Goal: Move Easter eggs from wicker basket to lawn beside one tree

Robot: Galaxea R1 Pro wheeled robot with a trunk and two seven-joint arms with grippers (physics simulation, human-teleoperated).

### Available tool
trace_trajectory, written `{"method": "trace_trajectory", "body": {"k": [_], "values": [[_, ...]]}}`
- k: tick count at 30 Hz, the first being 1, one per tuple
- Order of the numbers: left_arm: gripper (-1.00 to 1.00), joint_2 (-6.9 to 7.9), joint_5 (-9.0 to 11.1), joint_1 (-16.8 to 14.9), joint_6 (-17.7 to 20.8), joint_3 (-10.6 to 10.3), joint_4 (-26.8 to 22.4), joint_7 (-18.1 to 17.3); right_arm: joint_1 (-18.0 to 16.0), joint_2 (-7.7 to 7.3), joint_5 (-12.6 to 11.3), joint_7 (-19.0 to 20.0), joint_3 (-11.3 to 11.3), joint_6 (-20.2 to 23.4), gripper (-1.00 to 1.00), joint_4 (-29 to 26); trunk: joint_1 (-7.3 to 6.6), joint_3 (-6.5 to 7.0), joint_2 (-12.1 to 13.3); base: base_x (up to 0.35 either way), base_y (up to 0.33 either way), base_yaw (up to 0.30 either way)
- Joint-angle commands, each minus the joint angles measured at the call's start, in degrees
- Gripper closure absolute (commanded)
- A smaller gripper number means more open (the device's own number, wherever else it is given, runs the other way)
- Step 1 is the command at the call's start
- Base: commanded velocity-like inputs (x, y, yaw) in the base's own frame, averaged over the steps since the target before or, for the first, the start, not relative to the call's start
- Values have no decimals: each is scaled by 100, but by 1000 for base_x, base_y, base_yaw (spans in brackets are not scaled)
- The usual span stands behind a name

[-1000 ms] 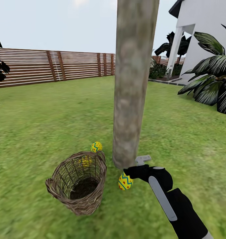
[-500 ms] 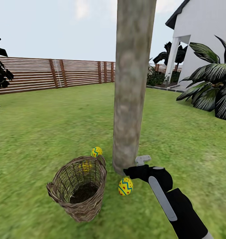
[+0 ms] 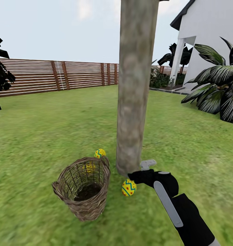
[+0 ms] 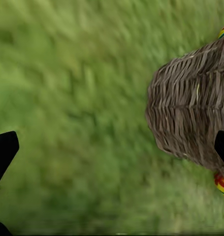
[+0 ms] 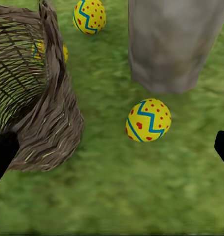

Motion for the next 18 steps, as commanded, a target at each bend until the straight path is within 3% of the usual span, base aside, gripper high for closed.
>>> {"method": "trace_trajectory", "body": {"k": [1,11,15,18], "values": [[-100,1,27,0,28,3,-2,3,-3,-5,-56,-59,8,3,-100,-3,-4,-4,-2,-318,0,0],[-100,-3,25,-4,25,-21,3,1,74,-11,-55,-62,0,-72,-100,2,-4,-4,-2,-331,0,0],[-100,2,22,-4,13,-187,4,17,216,-15,-50,-92,-2,-121,-100,3,-4,-4,-2,-341,0,0],[-100,16,28,-10,-68,-332,-16,9,512,-27,-46,-107,-1,-196,-100,20,-4,-4,-2,-342,0,0]]}}
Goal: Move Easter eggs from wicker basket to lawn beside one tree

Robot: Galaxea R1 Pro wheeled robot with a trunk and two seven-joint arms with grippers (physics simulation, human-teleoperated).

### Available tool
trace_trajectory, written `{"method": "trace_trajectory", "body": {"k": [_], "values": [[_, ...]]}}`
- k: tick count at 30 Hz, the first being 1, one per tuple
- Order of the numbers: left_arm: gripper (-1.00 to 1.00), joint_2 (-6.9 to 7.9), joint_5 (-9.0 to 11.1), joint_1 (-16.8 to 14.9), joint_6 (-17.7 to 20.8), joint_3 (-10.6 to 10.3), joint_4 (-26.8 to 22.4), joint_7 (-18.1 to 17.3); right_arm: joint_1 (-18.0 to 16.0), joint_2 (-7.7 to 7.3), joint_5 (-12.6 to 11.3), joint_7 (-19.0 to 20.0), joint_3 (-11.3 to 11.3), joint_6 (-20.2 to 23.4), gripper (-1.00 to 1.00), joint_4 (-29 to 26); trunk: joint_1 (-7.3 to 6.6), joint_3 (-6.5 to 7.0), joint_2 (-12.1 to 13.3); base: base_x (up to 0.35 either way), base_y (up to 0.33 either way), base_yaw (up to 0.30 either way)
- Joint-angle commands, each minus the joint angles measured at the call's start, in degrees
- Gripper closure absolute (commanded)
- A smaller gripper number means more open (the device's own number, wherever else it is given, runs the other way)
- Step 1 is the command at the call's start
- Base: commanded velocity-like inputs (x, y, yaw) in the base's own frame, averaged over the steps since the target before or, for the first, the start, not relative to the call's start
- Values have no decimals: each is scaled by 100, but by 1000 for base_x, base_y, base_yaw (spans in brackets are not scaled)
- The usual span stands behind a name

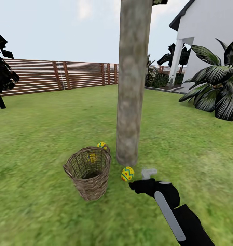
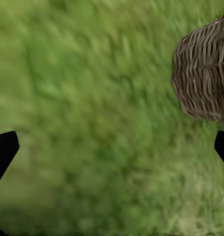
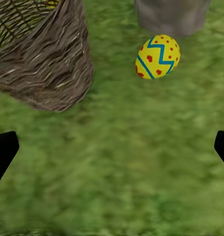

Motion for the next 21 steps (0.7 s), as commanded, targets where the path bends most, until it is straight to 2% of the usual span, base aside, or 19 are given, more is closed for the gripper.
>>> {"method": "trace_trajectory", "body": {"k": [1,3,5,14,17,21], "values": [[-100,18,33,-9,5,-88,-40,-14,166,-18,-50,-64,10,-9,-100,27,-4,-4,-2,-343,0,0],[-100,36,33,-30,6,-212,-76,-22,311,-32,-21,-68,12,-26,-100,85,-4,-4,-2,-343,0,0],[-100,55,30,-75,4,-457,-118,-18,474,-55,81,-69,15,-44,-100,271,-4,-4,-2,-343,0,0],[-100,55,30,-75,4,-457,-118,-18,474,-55,81,-69,15,-44,-100,271,-4,-4,-2,-343,0,0],[-100,61,28,-92,-18,-569,-152,-15,571,-75,127,-76,11,-144,-100,367,-4,-4,-2,-274,0,0],[-100,66,17,-106,-50,-734,-229,-9,667,-98,162,-85,22,-209,-100,540,-4,-4,-2,-97,0,0]]}}
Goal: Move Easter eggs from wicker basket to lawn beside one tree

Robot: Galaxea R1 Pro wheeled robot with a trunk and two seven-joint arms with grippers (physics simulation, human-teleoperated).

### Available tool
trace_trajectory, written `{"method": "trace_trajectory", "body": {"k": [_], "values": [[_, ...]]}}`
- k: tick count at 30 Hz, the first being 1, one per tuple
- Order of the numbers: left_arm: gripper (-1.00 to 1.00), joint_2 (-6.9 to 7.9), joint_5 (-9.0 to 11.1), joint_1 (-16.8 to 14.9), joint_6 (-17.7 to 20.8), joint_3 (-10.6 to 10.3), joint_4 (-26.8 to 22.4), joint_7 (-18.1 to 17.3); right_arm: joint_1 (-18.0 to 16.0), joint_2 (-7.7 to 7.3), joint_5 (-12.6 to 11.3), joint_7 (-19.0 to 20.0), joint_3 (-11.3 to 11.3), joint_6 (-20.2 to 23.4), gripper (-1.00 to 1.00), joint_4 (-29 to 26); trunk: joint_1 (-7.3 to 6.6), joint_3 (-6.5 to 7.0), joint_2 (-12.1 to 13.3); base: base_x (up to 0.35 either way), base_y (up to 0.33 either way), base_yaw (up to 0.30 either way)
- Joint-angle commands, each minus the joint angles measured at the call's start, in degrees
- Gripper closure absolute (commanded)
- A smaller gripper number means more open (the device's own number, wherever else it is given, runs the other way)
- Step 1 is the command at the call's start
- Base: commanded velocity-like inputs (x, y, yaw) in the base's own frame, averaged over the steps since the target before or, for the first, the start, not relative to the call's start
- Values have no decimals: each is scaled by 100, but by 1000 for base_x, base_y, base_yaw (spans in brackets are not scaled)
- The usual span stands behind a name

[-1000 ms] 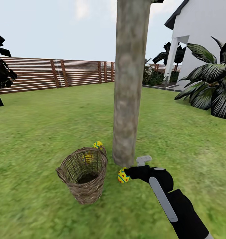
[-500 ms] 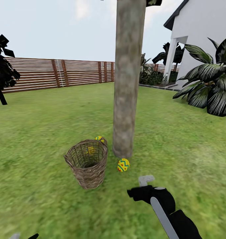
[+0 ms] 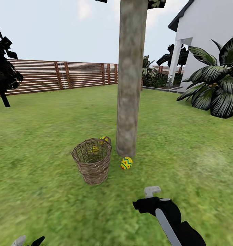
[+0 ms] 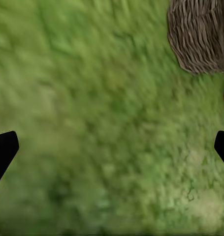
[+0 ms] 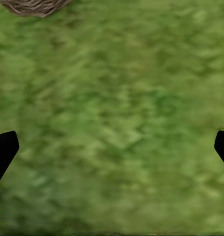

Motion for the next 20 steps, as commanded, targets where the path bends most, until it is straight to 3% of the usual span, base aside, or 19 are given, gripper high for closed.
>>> {"method": "trace_trajectory", "body": {"k": [1,8,20], "values": [[-100,2,14,-1,27,-33,-13,4,2,-7,-55,-60,15,24,-100,34,-2,-4,-2,-47,0,0],[-100,4,-278,-20,24,-189,-30,11,41,-10,-53,-63,30,163,-100,320,-2,-4,-2,-19,0,0],[-100,1,-356,-39,92,-212,-22,55,56,-6,-54,-63,47,197,-100,514,-2,-4,-2,-2,0,0]]}}
